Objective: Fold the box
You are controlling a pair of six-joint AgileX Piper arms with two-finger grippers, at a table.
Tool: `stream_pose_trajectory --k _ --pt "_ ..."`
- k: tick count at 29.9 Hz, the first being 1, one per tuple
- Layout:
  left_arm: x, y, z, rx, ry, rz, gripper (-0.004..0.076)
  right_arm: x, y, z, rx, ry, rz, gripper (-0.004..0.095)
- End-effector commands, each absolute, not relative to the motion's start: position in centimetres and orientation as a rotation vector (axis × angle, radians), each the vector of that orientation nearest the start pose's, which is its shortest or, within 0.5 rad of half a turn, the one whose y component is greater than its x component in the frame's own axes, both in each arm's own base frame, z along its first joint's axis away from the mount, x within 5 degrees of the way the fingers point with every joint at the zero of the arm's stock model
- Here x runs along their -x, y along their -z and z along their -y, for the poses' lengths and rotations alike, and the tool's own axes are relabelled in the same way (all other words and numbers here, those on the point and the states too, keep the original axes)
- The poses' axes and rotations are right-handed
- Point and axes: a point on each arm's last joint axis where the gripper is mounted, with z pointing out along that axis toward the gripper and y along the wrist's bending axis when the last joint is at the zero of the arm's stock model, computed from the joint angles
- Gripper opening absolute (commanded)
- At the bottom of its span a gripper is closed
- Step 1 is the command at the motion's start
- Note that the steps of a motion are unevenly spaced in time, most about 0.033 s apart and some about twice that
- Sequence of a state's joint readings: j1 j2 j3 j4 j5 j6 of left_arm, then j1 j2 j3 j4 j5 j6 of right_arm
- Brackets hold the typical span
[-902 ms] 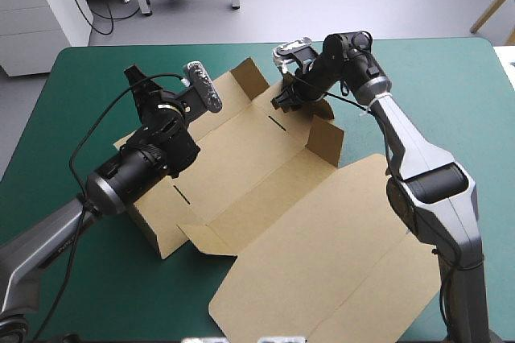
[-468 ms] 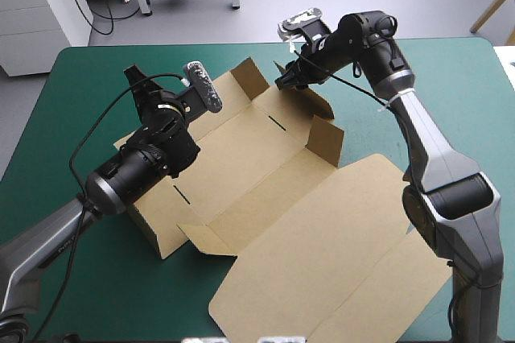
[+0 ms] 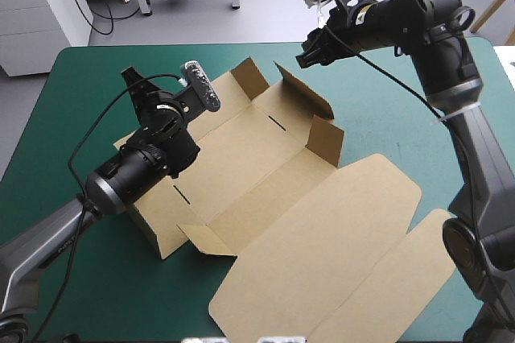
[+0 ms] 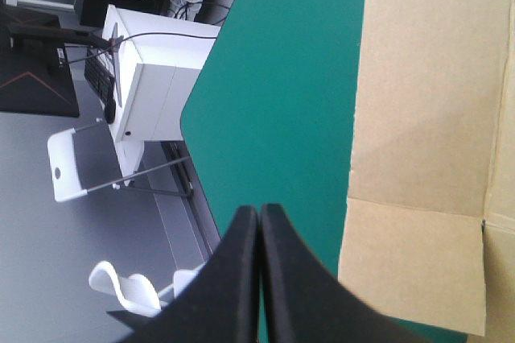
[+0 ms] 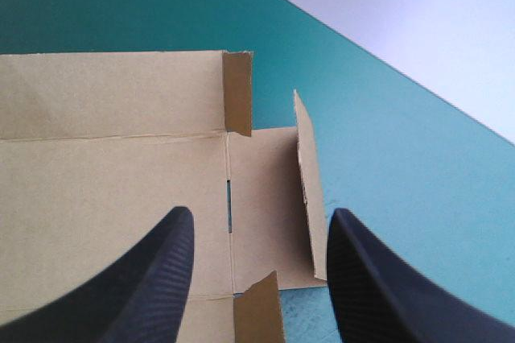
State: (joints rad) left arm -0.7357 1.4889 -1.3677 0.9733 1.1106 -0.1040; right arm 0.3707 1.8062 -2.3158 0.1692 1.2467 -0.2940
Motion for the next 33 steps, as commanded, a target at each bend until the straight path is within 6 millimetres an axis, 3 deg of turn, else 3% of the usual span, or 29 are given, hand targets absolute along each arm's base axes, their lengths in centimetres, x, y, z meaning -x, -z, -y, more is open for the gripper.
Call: stream_pose_trajectory --k 1,7,11,18,23,30,33 --pt "-26.2 -39.5 14.4 -0.856 -0.861 -2.035 -0.0009 -30.4 -53.9 -12.9 0.709 -0.199 -1.921 0.0459" --pt "-25.3 -40.5 12.6 -0.8 -0.616 -2.166 0.0015 -29.1 -54.7 -12.4 0.702 -0.188 -1.903 0.0459" --pt "-24.5 -41.6 10.2 -0.72 -0.458 -2.222 0.0015 -29.0 -54.2 -12.3 0.712 -0.185 -1.922 0.0459" --pt "-22.0 -43.8 5.8 -0.509 -0.27 -2.267 0.0015 -29.6 -51.3 -12.3 0.749 -0.147 -2.034 0.0459" --pt "-20.3 -44.8 3.5 -0.393 -0.252 -2.279 0.0015 -30.0 -48.9 -12.4 0.791 -0.136 -2.115 0.0459" --pt "-18.9 -44.7 2.8 -0.432 -0.221 -2.349 0.0015 -30.7 -46.2 -12.6 0.845 -0.121 -2.194 0.047" --pt "-18.7 -44.6 3.3 -0.476 -0.152 -2.347 0.0015 -31.0 -45.6 -12.4 0.842 -0.118 -2.218 0.0568"
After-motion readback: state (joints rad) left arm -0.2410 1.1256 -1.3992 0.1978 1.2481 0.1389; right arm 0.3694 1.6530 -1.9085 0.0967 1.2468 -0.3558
